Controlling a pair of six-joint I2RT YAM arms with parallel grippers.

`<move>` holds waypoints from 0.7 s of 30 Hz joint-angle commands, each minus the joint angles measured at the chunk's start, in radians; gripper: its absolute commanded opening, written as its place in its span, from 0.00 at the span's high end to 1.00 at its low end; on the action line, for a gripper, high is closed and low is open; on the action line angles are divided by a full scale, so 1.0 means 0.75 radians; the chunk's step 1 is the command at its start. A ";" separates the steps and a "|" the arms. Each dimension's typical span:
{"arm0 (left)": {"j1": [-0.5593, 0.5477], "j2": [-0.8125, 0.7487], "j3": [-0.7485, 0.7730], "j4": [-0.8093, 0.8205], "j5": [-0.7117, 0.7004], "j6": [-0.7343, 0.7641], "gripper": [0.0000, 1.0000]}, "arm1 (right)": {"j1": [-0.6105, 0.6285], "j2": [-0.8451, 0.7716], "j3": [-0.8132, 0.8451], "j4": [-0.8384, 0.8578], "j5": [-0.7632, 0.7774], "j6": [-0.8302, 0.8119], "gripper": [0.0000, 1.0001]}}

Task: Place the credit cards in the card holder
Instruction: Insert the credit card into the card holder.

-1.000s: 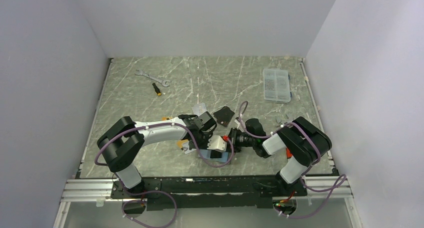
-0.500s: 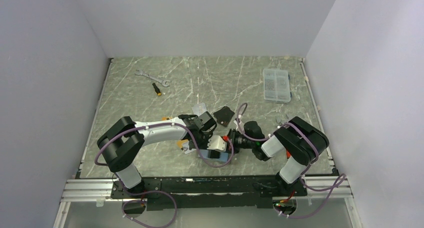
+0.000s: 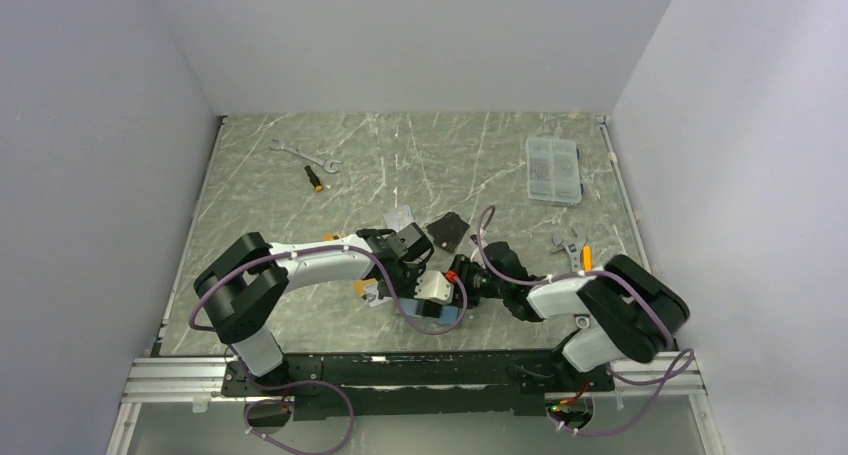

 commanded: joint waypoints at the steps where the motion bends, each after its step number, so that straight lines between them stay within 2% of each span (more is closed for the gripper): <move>1: -0.017 -0.020 -0.041 -0.002 0.080 0.004 0.88 | 0.015 -0.177 0.020 -0.466 0.175 -0.123 0.50; 3: -0.013 -0.016 -0.036 -0.004 0.086 0.001 0.88 | 0.022 -0.247 0.039 -0.557 0.198 -0.146 0.47; 6: -0.013 -0.005 -0.032 -0.001 0.089 -0.002 0.88 | 0.026 -0.291 0.050 -0.616 0.208 -0.157 0.48; 9: -0.013 -0.006 -0.030 0.002 0.094 -0.006 0.88 | 0.028 -0.265 0.046 -0.582 0.191 -0.143 0.58; 13: -0.013 -0.002 -0.028 -0.007 0.093 -0.005 0.89 | 0.048 -0.187 0.075 -0.558 0.181 -0.143 0.81; 21: -0.013 0.004 -0.028 0.002 0.104 -0.009 0.89 | 0.092 -0.111 0.154 -0.560 0.186 -0.164 0.86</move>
